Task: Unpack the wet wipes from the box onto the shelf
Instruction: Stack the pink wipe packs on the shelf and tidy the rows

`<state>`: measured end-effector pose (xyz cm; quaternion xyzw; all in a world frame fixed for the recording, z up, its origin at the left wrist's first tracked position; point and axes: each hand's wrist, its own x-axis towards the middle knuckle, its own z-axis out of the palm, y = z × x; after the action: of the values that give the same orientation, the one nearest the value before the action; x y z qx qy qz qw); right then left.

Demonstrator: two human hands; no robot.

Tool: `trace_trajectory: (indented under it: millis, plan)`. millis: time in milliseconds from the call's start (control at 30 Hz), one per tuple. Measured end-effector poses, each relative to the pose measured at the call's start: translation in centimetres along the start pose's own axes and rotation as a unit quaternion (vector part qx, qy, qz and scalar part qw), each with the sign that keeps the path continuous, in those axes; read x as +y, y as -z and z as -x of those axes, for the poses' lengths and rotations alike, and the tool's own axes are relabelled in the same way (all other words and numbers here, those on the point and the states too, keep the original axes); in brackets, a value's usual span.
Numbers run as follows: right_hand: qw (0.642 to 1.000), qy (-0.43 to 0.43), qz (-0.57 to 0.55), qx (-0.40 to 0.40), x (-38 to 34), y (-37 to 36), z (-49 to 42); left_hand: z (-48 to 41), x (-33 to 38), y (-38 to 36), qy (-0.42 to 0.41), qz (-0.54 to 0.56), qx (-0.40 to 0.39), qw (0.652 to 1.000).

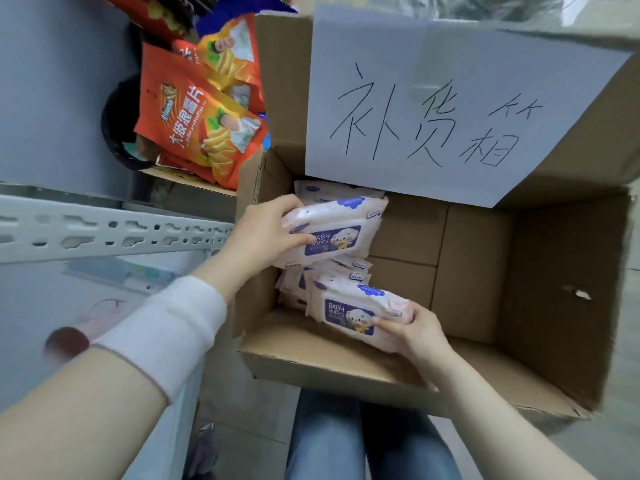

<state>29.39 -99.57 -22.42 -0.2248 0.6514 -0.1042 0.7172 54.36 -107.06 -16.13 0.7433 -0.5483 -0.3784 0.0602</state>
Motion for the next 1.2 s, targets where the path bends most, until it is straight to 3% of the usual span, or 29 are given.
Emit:
trace_trajectory:
  millis: [133, 267, 433, 600, 867, 1033, 1200]
  plan:
    - [0.999, -0.003, -0.035, -0.020, -2.2, 4.6, 5.2, 5.9, 2.2, 3.8, 0.049, 0.166, 0.066, 0.983]
    - [0.990, 0.050, -0.117, -0.066, -3.0, 8.2, 10.5, 13.5, 5.5, 6.7, 0.049, 0.316, 0.143, 0.937]
    - [0.965, 0.115, -0.178, -0.151, -3.9, 10.0, 18.9, 24.8, 10.0, 8.4, 0.058, 0.464, 0.306, 0.829]
    - [0.958, 0.084, -0.177, -0.210, -4.2, 8.7, 27.7, 36.7, 12.7, 11.1, 0.045, 0.563, 0.382, 0.731]
    - [0.936, 0.101, -0.037, -0.336, -0.9, 0.5, 40.7, 57.4, 11.5, 13.8, 0.024, 0.567, 0.508, 0.648]
    - [0.883, 0.161, 0.109, -0.427, 4.7, -6.4, 47.7, 71.8, 6.4, 12.7, 0.008, 0.540, 0.600, 0.591]
    - [0.839, 0.175, 0.211, -0.470, 12.4, -13.7, 54.6, 86.9, -0.1, 8.6, 0.053, 0.510, 0.670, 0.537]
